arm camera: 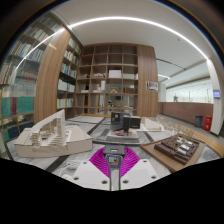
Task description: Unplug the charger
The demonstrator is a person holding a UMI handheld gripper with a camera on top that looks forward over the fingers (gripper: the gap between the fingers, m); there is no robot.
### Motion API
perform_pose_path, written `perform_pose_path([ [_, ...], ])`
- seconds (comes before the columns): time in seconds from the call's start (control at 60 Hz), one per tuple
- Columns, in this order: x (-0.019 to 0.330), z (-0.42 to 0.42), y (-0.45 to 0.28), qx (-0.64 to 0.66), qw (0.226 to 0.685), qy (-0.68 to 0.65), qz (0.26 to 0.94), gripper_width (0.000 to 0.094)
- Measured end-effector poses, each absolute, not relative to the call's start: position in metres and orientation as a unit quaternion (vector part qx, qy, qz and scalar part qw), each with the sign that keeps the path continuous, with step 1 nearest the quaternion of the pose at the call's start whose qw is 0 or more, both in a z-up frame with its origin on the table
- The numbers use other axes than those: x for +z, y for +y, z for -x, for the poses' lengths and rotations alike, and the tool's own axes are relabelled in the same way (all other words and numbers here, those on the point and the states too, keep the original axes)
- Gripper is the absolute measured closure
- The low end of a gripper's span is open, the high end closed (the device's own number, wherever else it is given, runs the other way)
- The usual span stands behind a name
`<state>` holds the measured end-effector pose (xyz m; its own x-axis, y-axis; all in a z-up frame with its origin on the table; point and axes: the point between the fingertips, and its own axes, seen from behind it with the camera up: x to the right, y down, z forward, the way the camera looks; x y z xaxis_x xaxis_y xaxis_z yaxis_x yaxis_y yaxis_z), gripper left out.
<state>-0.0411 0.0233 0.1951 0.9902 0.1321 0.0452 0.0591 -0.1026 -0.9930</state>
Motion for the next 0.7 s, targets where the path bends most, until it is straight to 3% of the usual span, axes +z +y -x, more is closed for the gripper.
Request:
perform_pose_path([
  [0.1, 0.185, 0.013, 0.015, 0.023, 0.649, -0.055, 0.759, 0.0849],
  [0.283, 0.037, -0.012, 0.005, 0.03, 0.503, -0.052, 0.862, 0.0846],
  [0.417, -0.006, -0.024, -0.001, 0.027, 0.465, -0.037, 0.884, 0.081],
  [0.567, -0.007, -0.032, 0.005, 0.022, 0.457, -0.024, 0.889, 0.06],
  [0.617, -0.005, -0.033, 0.004, 0.028, 0.455, -0.026, 0.89, 0.0347],
  [0.633, -0.003, -0.033, 0.004, 0.031, 0.458, -0.026, 0.888, 0.0305],
  [0.65, -0.001, -0.033, 0.004, 0.033, 0.461, -0.026, 0.887, 0.019],
  [0.683, 0.004, -0.034, 0.002, 0.037, 0.466, -0.027, 0.884, 0.0082],
  [0.7, 0.006, -0.034, 0.0, 0.039, 0.467, -0.028, 0.883, 0.0108],
])
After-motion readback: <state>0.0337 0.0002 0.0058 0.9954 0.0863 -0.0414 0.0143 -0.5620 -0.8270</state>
